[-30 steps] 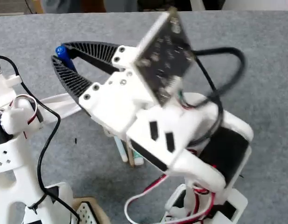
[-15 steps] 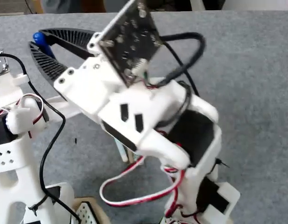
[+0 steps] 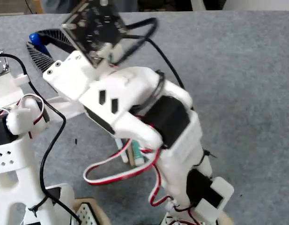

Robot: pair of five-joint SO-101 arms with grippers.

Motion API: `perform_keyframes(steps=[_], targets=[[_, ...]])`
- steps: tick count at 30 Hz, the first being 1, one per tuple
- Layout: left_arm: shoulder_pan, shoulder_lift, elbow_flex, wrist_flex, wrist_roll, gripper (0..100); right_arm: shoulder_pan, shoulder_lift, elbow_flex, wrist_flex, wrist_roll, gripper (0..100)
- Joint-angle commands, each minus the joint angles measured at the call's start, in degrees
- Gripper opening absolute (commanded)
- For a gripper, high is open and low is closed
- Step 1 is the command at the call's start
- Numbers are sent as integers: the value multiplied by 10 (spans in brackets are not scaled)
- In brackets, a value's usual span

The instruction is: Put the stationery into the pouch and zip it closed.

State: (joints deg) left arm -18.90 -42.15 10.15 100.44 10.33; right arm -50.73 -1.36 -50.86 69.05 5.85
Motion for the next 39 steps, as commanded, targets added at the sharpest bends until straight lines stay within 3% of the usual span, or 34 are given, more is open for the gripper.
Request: perform_keyframes(steps=[1,14,25,39], targets=[[3,0,-14,-14,20,29,10,-5,29,-21,3,11],[5,45,-29,-11,30,29,52,-5,80,-48,2,11],[7,47,-44,-11,31,29,86,-5,227,-176,4,11],[7,47,-27,-10,30,29,88,-5,207,-214,6,11]])
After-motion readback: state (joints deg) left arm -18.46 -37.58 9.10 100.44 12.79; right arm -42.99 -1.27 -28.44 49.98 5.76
